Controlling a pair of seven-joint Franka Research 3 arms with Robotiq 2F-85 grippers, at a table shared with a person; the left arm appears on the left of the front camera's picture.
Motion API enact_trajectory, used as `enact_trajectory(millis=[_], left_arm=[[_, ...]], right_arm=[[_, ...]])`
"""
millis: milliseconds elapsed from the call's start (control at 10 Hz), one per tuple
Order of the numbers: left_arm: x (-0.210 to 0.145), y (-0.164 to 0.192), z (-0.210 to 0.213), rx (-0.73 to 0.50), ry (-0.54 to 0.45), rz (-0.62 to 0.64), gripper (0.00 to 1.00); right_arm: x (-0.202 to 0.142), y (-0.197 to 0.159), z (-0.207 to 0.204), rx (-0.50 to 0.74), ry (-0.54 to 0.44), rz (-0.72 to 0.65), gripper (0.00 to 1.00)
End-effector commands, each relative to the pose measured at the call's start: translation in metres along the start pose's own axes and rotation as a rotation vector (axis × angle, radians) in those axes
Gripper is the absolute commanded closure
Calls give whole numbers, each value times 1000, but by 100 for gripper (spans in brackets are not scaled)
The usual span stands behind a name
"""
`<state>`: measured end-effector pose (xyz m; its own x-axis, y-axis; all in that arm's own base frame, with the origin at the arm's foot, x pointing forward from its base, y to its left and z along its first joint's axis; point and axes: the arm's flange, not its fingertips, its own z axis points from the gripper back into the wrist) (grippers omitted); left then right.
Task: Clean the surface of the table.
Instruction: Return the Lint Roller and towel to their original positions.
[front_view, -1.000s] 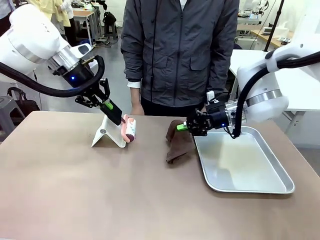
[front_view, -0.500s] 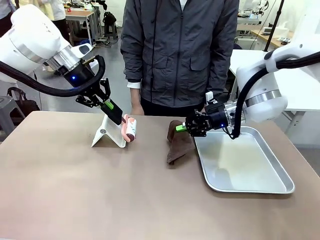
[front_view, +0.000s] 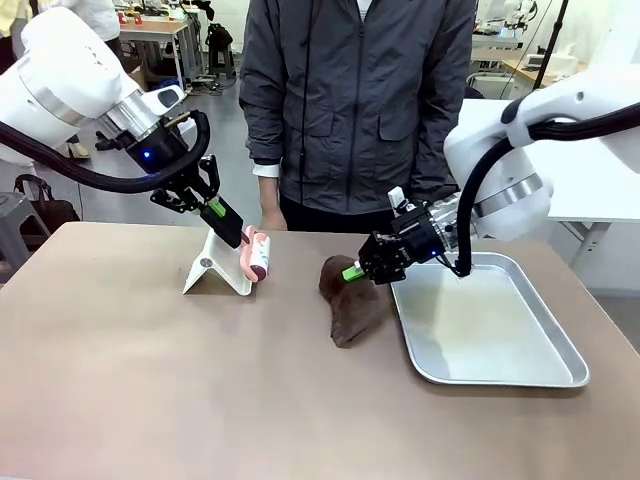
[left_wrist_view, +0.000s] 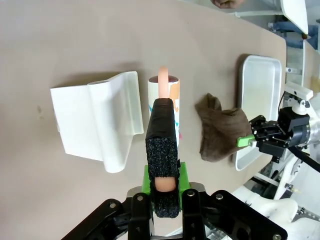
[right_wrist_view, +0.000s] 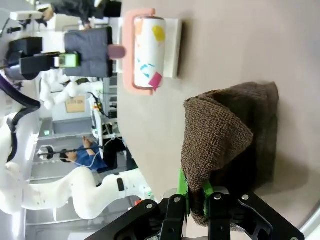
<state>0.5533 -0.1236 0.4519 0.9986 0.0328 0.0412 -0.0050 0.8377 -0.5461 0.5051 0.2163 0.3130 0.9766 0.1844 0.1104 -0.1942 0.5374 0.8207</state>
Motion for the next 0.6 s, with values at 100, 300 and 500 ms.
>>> enact_trajectory(millis=[100,300,500], left_arm=[[0,0,1,58,-10,-18,78],[5,2,-5,67,-6,12,78],[7,5,-13,77,12,57,78]], right_arm=[[9,-13,-3,-32,-6,-71,91],[9,-18,1,-61,-23,-94,91],[10,-23,-2,-60,-21,-84,91]])
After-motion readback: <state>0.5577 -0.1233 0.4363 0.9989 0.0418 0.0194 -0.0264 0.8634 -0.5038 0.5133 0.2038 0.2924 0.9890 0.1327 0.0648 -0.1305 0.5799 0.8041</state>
